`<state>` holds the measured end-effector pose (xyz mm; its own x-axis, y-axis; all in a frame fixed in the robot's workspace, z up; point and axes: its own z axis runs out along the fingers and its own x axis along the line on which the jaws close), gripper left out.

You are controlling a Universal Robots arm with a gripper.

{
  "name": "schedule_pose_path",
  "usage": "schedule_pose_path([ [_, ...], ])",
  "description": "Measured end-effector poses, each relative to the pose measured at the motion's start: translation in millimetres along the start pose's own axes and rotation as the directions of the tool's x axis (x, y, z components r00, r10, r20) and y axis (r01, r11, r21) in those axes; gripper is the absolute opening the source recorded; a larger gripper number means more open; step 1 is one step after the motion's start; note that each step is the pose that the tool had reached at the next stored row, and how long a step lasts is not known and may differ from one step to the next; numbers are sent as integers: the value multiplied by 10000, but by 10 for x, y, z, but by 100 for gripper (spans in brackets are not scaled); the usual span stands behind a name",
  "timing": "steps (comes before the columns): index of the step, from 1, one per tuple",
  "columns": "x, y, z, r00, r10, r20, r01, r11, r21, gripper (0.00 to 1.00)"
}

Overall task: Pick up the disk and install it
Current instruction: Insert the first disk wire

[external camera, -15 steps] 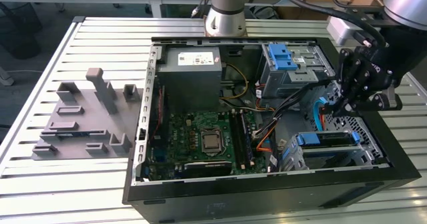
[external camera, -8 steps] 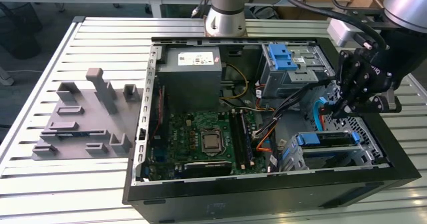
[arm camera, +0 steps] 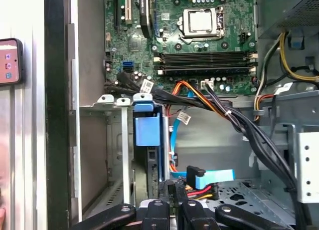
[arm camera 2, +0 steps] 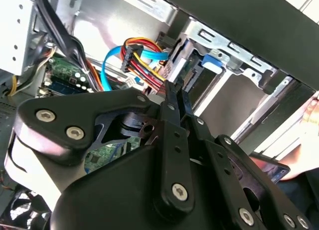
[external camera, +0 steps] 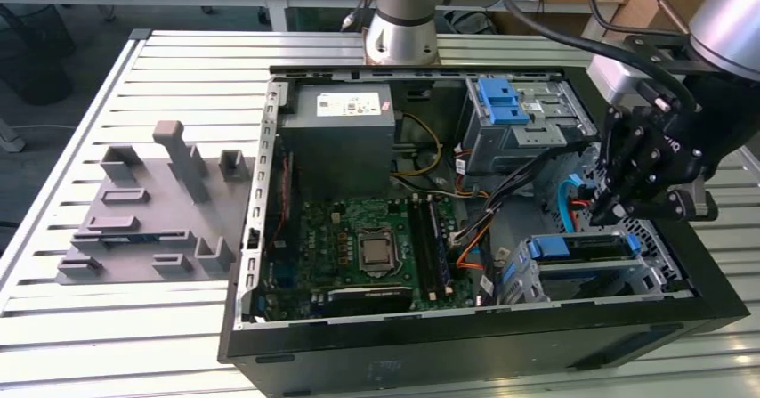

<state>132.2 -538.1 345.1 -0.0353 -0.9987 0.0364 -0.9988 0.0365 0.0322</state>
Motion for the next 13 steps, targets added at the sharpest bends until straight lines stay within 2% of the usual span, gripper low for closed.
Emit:
schedule_pose_path([
  [3,41,-5,14,10000,1,0,-1,10000,0,16],
  [13,89,-33,49,10000,5,-9,-5,10000,0,16],
])
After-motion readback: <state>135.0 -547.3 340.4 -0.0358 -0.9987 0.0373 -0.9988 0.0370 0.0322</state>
